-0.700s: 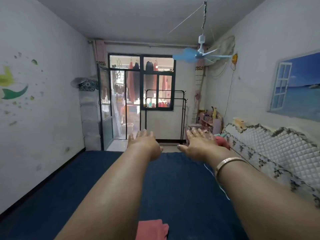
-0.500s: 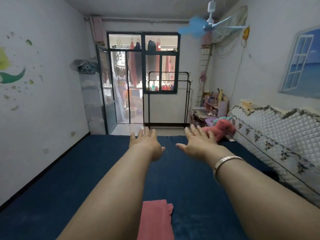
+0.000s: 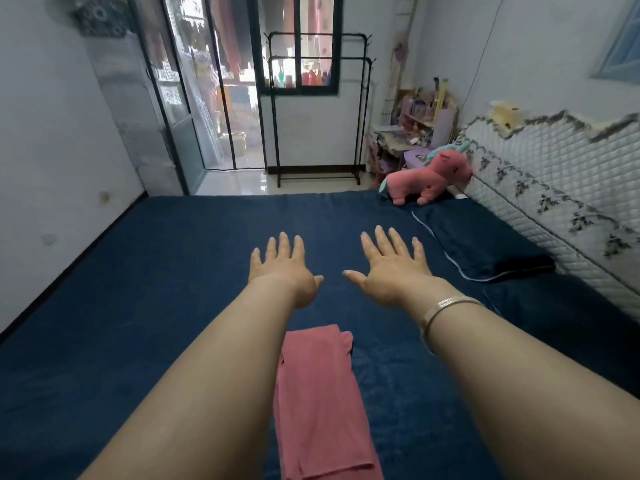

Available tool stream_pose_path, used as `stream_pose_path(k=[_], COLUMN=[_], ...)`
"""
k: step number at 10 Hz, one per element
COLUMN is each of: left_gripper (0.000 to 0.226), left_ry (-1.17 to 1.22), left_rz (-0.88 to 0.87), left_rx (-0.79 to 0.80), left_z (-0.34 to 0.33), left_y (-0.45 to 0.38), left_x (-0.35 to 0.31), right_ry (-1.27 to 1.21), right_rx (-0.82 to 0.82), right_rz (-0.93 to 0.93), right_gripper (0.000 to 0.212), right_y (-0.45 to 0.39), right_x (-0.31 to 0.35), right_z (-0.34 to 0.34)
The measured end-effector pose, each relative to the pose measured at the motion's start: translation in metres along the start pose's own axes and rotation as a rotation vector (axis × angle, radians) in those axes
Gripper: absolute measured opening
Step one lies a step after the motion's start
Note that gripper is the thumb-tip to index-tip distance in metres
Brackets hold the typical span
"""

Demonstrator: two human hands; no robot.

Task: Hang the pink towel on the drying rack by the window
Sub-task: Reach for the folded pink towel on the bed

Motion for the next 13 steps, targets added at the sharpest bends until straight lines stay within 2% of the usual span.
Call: stream_pose_path(k=[2, 6, 8, 9, 12, 13], left_gripper=[0.080, 0.080, 0.081, 0.083, 0.091, 0.086], left_ry=[-0.004, -0.015, 0.005, 0.052, 0.369, 0.303], left_rz=[0.032, 0.135, 0.186, 0.261, 0.439, 0.402], left_rx=[0.154, 0.299, 0.351, 0.356, 0.215, 0.130], left_z=[-0.089, -0.266, -0.354, -0.399, -0.493, -0.507], left_y=[-0.028, -0.064, -0.075, -0.082, -0.102, -0.103], left_x=[0.028, 0.082, 0.103, 0.118, 0.151, 0.149], right_ry=[-0.001, -0.038, -0.096, -0.133, -0.396, -0.423], right_rx=[0.119, 0.236, 0.307, 0.304, 0.347, 0.367], right_rz=[0.009, 0.076, 0.050, 0.030, -0.151, -0.149], right_gripper=[0.078, 0.082, 0.083, 0.085, 0.105, 0.109], right_y=[-0.024, -0.063, -0.069, -0.074, -0.098, -0.103], right_x=[0.024, 0.068, 0.083, 0.090, 0.115, 0.127], right_z=[-0.088, -0.276, -0.366, -0.411, -0.518, -0.535])
Point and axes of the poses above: each hand's wrist, its own y-axis away from the middle knuckle, its own z-axis out of the back of the hand, x = y × z, the point moved 4 cm from there along -y, towards the middle knuckle, and after that the axes turned 13 degrees about y, right-handed, at the moved point
